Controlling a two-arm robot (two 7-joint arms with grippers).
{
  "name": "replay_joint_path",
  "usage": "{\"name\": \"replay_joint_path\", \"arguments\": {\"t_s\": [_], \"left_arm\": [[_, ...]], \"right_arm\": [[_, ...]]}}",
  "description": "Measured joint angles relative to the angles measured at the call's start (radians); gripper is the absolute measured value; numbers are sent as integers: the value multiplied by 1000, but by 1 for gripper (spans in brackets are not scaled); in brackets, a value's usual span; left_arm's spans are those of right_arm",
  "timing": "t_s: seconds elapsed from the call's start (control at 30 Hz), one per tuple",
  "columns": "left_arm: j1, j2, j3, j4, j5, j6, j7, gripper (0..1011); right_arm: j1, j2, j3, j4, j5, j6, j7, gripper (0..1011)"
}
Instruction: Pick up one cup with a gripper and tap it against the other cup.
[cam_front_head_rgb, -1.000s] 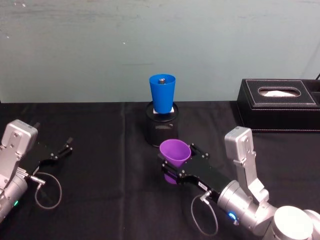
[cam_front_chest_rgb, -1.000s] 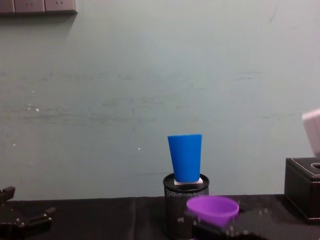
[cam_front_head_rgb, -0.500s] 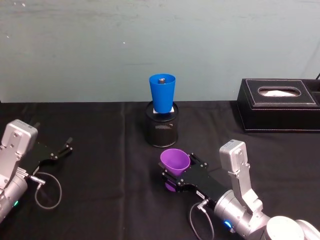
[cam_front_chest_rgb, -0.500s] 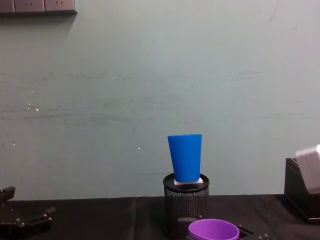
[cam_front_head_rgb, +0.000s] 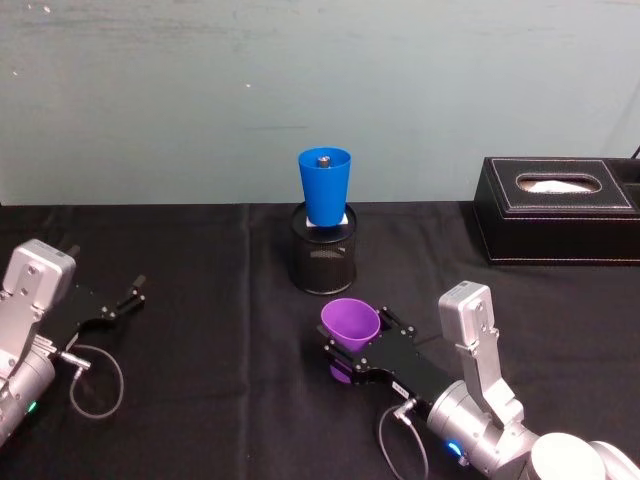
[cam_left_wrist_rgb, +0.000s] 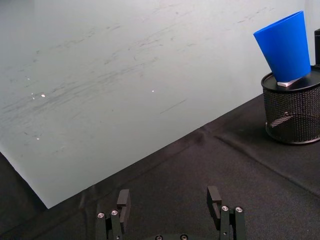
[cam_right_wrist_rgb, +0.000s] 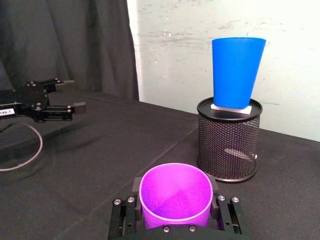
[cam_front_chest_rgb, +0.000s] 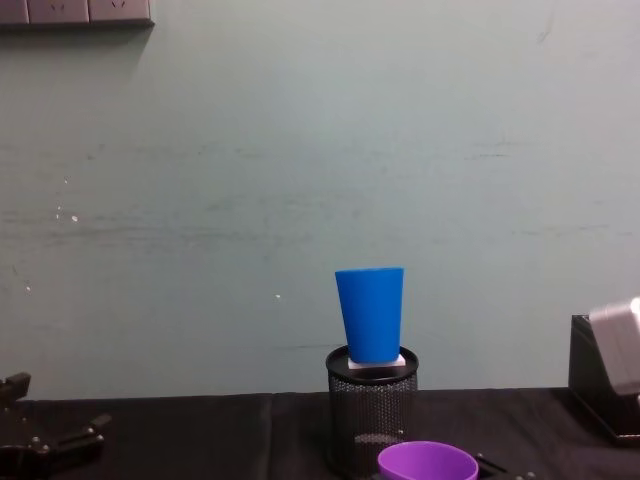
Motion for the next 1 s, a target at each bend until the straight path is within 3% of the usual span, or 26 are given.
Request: {"name": "replay_joint_path", "arguments": {"t_s": [0.3, 0.67, 1.0], "left_arm": [[0, 0, 0, 0, 0, 0, 0, 1000], [0, 0, 0, 0, 0, 0, 0, 1000], [0, 0, 0, 0, 0, 0, 0, 1000]], "right_arm": [[0, -1, 1, 0, 3, 0, 3, 736], [0, 0, 0, 0, 3, 1, 2, 1002], [-7, 3, 8, -41, 3, 0, 0, 1002]]}}
